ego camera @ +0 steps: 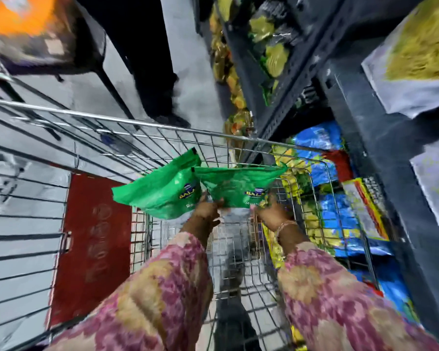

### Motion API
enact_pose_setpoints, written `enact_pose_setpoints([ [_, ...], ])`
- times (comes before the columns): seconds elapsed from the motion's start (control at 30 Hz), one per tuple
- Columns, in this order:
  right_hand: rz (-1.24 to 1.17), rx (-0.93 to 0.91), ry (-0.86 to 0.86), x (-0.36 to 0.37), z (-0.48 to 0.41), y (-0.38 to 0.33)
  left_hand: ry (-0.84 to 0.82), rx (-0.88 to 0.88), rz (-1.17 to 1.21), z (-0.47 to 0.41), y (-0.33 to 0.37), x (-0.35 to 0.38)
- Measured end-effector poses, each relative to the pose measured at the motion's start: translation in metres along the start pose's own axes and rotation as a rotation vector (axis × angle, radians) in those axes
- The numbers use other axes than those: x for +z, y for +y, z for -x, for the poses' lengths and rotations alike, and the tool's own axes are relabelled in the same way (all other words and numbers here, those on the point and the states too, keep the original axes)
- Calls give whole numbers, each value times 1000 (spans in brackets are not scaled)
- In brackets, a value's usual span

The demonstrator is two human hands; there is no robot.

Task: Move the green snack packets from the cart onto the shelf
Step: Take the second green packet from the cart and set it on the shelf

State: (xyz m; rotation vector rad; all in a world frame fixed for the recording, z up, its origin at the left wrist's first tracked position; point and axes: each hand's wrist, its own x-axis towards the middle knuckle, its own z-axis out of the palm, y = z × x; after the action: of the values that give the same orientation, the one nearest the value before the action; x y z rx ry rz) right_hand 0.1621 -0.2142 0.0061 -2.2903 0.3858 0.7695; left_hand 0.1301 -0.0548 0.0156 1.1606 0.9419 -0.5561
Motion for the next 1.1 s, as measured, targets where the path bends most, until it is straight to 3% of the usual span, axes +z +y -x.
enact_pose_setpoints([
  [0.23,-235,82,175,13,14,7,244,281,-216,13,-11,9],
  [0.37,-465,8,258,3,49,-2,171,489,-383,42,-15,-1],
  [0.43,-614,-62,275,-10,76,-8,120,722,-428,70,-9,-5],
  [0.53,-835,-220,277,-35,124,-13,116,1040,-326,116,5,-5],
  [0.67,-921,-375,268,-45,177,-12,83,1297,-222,170,32,14],
  [0.73,-921,-386,427,-42,202,-14,23,1395,-173,195,39,26],
  [0.9,-1108,-485,927,-52,264,-12,-188,1355,-126,243,22,59],
  [1.1,-1265,-592,1203,-77,332,32,-466,1356,-132,304,-23,100],
])
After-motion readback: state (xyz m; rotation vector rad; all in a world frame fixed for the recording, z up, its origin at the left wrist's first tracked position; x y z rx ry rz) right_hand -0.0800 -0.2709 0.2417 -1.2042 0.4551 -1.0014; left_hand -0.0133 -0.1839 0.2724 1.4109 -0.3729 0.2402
